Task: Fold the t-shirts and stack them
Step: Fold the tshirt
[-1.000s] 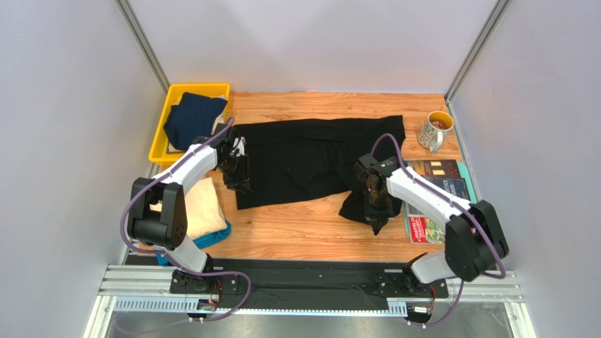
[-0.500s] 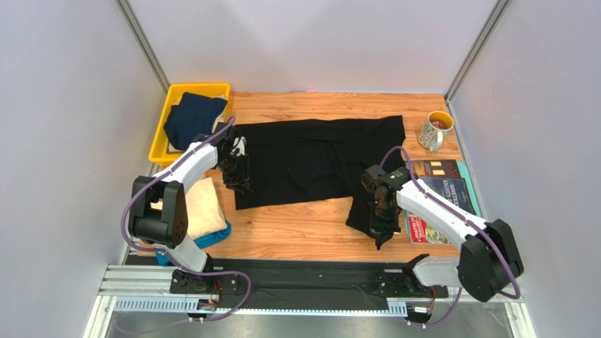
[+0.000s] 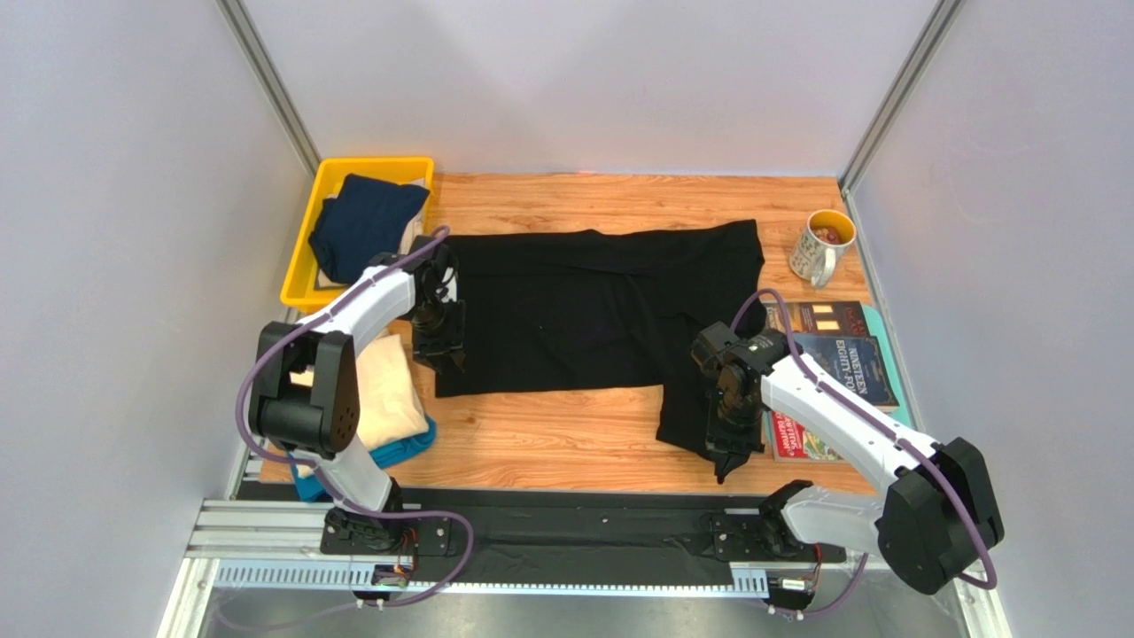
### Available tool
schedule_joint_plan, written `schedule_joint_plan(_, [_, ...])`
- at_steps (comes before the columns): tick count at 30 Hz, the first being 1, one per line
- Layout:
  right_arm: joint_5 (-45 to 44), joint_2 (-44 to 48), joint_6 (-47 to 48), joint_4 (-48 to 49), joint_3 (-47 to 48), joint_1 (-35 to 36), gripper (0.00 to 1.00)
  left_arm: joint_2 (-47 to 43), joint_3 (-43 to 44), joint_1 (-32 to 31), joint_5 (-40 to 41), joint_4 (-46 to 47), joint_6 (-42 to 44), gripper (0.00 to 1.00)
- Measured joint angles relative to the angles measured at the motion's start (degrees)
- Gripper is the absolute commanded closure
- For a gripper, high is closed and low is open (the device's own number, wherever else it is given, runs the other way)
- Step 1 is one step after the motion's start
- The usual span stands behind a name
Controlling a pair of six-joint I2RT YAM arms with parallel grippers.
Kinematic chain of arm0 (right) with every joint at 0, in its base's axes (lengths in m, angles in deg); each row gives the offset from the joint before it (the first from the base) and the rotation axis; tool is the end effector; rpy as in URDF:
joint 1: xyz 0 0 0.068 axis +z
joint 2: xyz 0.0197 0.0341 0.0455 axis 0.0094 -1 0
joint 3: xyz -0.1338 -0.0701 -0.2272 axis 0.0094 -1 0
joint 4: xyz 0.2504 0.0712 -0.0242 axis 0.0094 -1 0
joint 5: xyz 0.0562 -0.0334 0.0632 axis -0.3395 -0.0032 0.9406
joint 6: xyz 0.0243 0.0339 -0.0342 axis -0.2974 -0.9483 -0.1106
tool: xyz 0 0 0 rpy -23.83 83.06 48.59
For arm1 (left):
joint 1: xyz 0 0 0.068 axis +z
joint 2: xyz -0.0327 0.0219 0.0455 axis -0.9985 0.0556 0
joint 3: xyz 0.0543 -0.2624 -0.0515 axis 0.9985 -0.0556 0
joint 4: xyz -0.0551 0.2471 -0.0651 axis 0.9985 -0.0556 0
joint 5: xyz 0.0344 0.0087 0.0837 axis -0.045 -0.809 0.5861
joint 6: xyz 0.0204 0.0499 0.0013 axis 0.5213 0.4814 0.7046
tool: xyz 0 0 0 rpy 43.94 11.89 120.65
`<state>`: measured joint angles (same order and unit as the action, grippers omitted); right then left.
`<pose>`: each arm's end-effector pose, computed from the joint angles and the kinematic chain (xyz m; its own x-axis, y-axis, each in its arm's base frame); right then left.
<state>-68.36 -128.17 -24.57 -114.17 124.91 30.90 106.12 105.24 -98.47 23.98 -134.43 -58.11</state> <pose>0.1350 0.0845 0.2126 -0.9779 0.1641 0.1299 0.1586 0.9860 -0.0515 0.2949 -0.0645 0.1996 -0.9847 -0.1329 -0.1127 -0.1164 0.9830 -0.1418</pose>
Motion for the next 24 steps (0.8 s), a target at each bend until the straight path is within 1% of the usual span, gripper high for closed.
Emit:
schedule_joint_plan(5, [-0.20, 0.17, -0.37, 0.35, -0.07, -0.02, 1.00, 4.04, 0.46, 0.00, 4.59, -1.62, 0.37, 0.48])
schedule_joint_plan(11, [-0.04, -3.30, -0.24, 2.05, -0.04, -0.02, 1.00, 4.22, -0.22, 0.15, 7.72, -2.14, 0.35, 0.48])
schedule_joint_plan(17, [0.02, -6.49, 0.90, 3.52, 0.24, -0.02, 1.00, 4.22, -3.65, 1.33, 8.22, -1.73, 0.35, 0.48])
schedule_joint_plan(24, [0.04, -7.50, 2.12, 4.50, 0.76, -0.87, 1.00, 3.34, -7.41, 1.77, 7.13, -0.28, 0.33, 0.48])
